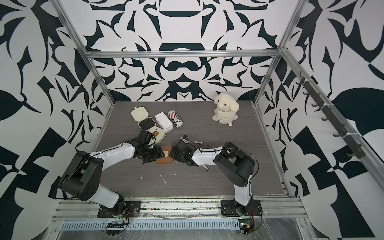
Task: Organize nail clipper sets
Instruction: Close the storage box at the center of the board, then move the storage box to the center of the board.
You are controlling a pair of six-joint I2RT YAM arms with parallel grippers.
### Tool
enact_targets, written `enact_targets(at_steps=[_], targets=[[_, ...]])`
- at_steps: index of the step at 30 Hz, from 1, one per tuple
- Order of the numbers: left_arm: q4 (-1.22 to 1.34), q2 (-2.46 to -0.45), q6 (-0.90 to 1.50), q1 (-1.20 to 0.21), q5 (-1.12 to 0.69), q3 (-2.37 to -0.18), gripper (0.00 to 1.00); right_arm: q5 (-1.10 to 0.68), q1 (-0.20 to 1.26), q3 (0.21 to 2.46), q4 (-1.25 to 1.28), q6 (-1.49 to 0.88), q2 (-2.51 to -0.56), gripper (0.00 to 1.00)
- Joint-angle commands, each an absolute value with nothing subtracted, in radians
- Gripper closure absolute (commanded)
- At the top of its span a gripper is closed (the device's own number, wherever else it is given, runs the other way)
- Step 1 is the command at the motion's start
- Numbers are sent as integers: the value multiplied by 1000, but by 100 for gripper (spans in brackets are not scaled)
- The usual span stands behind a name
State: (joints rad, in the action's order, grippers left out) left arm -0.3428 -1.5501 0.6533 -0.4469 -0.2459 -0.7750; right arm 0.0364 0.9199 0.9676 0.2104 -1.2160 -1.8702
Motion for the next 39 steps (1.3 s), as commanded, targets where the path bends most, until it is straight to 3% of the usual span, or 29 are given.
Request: enact_targets(at_steps=[1,9,22,32,39], targets=[[-315,-1620,689,-501,-382,-726,34,-145,993,934,155,-1246,-1991,71],[-392,-1603,690,-500,-306,-766,33,-134,1016,936,150,-1236,-1973,70],[-715,-1381,669,-334,-104,-897,13,-21,920,1135,-238,-917,-1807,62],[-784,-1197,659,-212,-132,-996,9,-85,920,1159,-234,-852,-1843,59],[-784,-1194,647,-128,-210,-1037,8,-176,919,1213,-154,-853,-1956,59]])
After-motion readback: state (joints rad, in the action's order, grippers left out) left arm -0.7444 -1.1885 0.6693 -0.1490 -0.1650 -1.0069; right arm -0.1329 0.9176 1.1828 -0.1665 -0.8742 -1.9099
